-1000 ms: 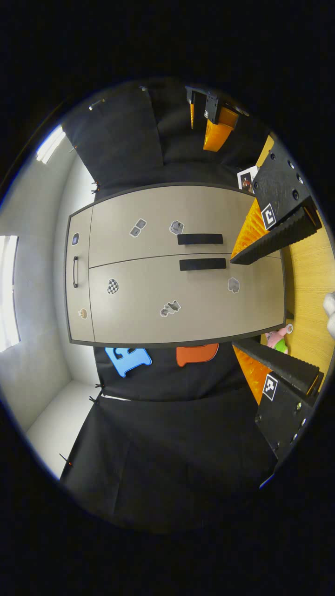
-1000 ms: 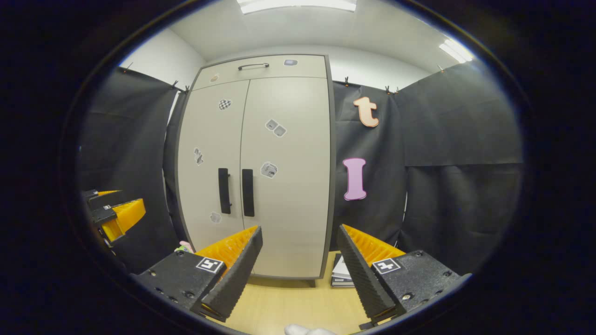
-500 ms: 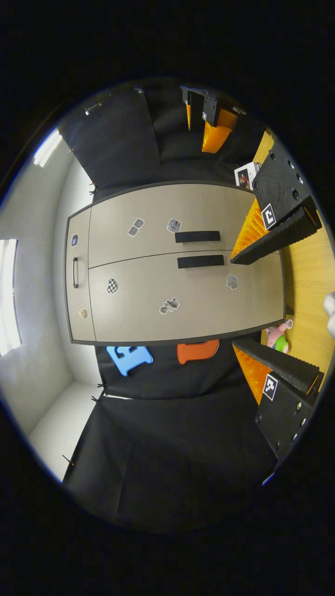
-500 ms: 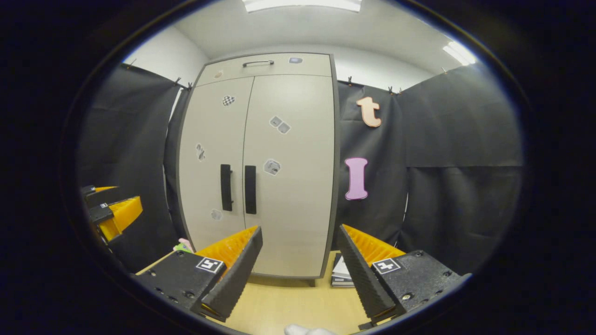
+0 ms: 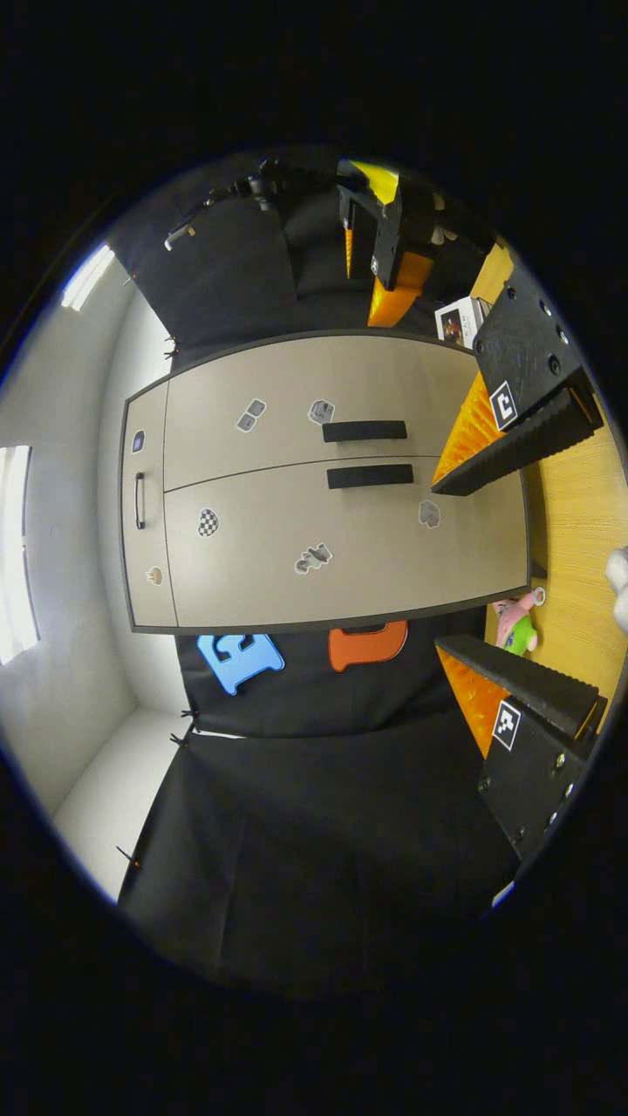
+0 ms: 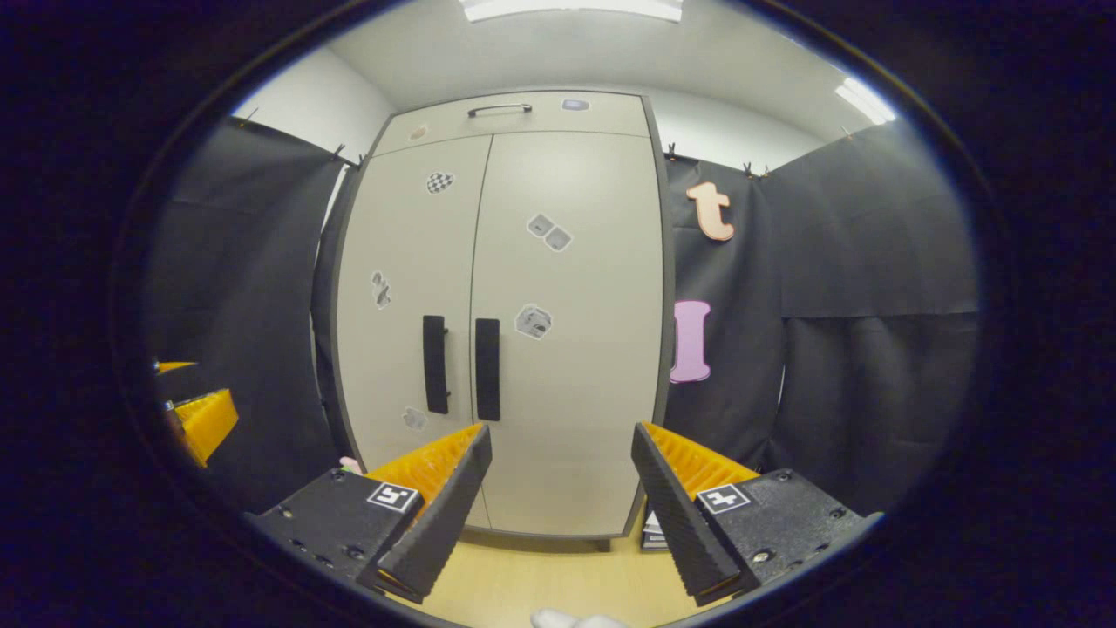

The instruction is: Open the right door of the double-door shoe cabinet with the right hand, and open the left door with the left hand.

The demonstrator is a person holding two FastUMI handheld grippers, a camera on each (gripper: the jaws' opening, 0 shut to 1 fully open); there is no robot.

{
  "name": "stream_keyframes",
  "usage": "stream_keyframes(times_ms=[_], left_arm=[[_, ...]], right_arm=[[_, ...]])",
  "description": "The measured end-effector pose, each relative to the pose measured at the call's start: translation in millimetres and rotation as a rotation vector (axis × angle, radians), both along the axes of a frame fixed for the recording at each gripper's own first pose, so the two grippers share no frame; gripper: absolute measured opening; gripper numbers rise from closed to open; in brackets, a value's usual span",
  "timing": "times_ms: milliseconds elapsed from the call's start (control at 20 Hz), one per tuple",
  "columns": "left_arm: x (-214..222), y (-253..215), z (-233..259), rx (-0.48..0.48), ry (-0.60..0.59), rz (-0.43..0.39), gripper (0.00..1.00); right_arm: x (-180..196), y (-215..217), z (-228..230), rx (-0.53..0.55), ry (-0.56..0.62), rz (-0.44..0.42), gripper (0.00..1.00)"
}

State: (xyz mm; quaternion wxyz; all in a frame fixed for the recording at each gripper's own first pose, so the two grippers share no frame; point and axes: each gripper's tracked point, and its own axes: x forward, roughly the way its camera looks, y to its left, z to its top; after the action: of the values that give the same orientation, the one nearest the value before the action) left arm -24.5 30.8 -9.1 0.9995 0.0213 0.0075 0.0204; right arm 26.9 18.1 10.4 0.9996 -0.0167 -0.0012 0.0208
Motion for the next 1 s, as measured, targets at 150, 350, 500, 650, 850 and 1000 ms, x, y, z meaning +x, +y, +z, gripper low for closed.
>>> stream_keyframes(times_ms=[150, 350, 500, 650, 850, 1000], left_arm=[[-2, 5, -1, -0.006, 0.004, 0.015, 0.96], [-7, 7, 1, -0.019, 0.005, 0.036, 0.96], [-10, 12, 3, -0.009, 0.001, 0.055, 0.96], [-11, 17, 1, 0.001, 0.009, 0.076, 0.96], [-13, 25, -5, 0.001, 0.018, 0.103, 0.96], [-13, 28, -11, -0.006, 0.039, 0.119, 0.96]], right_arm=[[27, 19, 9, 0.003, -0.008, 0.021, 1.0], [76, 47, 17, -0.013, -0.012, 0.045, 1.0], [106, 66, 15, -0.031, 0.0, 0.056, 1.0], [136, 77, 9, -0.011, 0.025, 0.044, 1.0], [168, 86, 5, -0.026, 0.054, 0.037, 0.98], [178, 91, 7, -0.04, 0.053, 0.035, 0.94]])
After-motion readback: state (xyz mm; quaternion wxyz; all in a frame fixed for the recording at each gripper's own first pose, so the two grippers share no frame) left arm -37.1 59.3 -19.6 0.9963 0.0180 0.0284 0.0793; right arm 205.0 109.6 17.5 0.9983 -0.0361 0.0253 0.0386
